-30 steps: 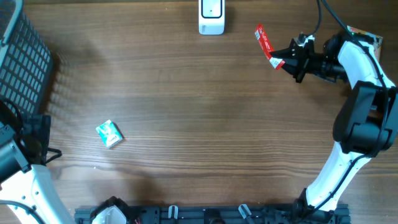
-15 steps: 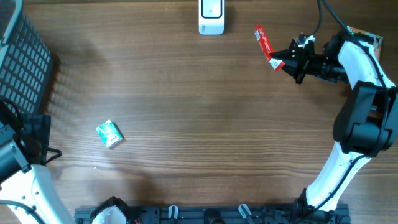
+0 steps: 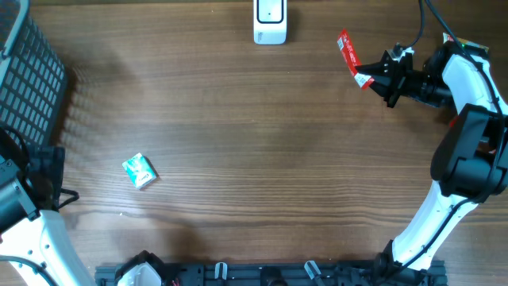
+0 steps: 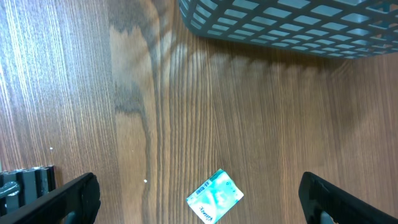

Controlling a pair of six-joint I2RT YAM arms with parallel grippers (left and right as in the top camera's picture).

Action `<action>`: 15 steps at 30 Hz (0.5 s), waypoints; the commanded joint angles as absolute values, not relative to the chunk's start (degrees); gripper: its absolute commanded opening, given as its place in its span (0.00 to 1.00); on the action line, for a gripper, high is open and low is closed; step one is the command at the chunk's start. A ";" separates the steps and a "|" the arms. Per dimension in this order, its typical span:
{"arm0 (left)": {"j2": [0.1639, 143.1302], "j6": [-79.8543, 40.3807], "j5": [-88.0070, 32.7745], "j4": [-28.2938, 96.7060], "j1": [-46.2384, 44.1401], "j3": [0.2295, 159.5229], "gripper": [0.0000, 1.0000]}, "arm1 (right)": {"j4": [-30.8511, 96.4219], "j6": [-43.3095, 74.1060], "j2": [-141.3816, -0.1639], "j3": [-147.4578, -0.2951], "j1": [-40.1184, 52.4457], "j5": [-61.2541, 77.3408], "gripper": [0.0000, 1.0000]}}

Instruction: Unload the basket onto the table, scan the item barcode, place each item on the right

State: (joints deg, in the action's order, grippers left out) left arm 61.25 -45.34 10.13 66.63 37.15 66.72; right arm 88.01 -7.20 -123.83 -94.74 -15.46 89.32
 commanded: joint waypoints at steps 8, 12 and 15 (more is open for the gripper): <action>61.30 -45.87 10.09 66.50 37.45 67.42 1.00 | 88.16 -9.28 -122.98 -95.02 -14.33 92.92 0.04; 61.30 -45.87 10.09 66.52 37.45 67.42 1.00 | 88.12 -9.52 -122.98 -95.02 -12.62 92.92 0.04; 61.30 -45.87 10.07 66.50 37.45 67.42 1.00 | 88.14 -10.13 -122.98 -95.02 -11.25 92.92 0.04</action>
